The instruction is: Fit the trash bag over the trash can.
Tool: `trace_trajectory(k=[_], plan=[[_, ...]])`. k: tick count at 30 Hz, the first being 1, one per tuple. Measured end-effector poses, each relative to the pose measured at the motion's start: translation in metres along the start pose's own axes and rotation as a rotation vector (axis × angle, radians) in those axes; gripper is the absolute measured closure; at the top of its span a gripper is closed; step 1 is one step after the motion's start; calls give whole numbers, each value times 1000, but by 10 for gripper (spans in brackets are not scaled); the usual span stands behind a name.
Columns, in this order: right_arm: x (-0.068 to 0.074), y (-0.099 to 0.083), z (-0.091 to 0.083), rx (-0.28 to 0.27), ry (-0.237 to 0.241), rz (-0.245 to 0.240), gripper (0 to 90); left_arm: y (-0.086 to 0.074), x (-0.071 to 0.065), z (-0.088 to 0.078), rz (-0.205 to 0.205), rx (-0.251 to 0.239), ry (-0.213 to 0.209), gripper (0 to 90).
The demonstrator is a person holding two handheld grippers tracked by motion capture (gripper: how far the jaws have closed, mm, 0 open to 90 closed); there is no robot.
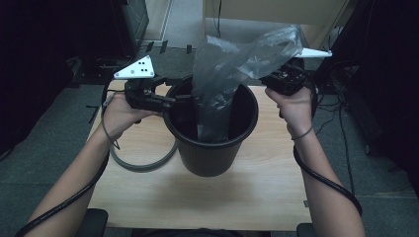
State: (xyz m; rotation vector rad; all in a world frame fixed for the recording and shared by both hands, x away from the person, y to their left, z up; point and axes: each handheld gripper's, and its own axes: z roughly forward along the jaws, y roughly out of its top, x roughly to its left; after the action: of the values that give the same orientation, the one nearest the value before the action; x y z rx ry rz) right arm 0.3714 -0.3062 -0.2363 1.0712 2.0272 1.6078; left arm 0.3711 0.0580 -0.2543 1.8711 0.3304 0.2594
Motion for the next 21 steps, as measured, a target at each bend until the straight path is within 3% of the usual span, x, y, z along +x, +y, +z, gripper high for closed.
trace_trajectory(k=[5, 10, 14, 18, 21], plan=[[6, 0, 8, 3, 13, 1, 900, 5, -2, 16, -26, 8, -5, 341], [13, 0, 14, 12, 37, -11, 900, 9, -1, 28, 12, 20, 49, 428], [18, 0, 16, 13, 65, -30, 900, 13, 6, 35, -19, 58, 88, 560], [22, -2, 18, 22, 76, -48, 900, 19, 8, 35, -23, 76, 128, 768], [19, -3, 15, 18, 86, -26, 900, 22, 13, 31, -86, 69, 127, 875]])
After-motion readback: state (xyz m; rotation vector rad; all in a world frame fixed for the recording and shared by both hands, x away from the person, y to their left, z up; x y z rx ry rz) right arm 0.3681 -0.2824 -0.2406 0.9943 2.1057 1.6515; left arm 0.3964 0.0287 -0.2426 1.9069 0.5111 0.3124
